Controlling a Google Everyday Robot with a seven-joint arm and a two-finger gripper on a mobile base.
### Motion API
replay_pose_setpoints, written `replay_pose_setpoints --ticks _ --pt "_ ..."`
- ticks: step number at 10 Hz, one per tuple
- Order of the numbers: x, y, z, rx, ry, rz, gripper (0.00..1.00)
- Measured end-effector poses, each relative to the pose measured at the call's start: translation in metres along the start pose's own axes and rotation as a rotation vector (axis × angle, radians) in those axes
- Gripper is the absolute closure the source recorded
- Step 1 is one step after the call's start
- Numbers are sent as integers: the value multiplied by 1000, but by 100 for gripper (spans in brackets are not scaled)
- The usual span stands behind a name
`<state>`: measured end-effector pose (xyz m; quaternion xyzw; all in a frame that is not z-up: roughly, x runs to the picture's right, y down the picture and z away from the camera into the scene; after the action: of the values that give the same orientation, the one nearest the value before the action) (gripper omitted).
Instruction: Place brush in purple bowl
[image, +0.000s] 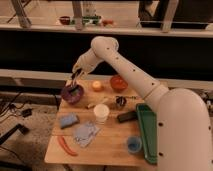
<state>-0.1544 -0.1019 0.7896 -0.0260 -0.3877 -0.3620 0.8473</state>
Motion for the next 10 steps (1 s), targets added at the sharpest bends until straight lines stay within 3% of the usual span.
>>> replay_pose_setpoints --ticks 6,10 --pt "25 2 19 61 0 31 84" --pt "34 8 39 44 0 29 84"
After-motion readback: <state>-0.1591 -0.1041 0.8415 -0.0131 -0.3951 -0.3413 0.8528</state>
